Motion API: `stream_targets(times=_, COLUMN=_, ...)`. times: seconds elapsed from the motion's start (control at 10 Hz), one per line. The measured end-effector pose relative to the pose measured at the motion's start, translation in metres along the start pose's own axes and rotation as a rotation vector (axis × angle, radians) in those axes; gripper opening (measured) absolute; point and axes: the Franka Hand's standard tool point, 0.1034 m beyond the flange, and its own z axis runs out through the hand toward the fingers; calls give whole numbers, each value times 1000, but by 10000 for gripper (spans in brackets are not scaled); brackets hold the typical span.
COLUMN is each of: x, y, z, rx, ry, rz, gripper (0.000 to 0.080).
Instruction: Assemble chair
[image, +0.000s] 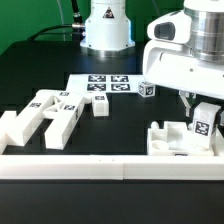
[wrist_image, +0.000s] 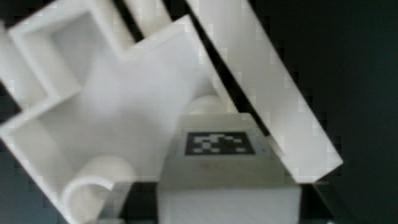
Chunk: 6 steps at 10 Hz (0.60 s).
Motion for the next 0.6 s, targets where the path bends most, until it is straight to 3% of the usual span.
stream_targets(times=0.1, x=0, y=0, z=0, rx=0, ry=0, rz=3, gripper=290)
stream_targets(times=0.3, x=0, y=0, z=0, rx=0, ry=0, rz=-45, gripper=526)
stream_targets(times=0.4, x=0, y=1, z=0, rx=-3, ry=-1, rz=-83, gripper=526)
stream_targets(times=0.5, x=1, y=1, z=-1, rx=-5, ry=0, rz=-195, gripper=624)
stream_targets(times=0.6, x=3, y=0, z=-3, rx=-7, ry=6, rz=-351, gripper=642)
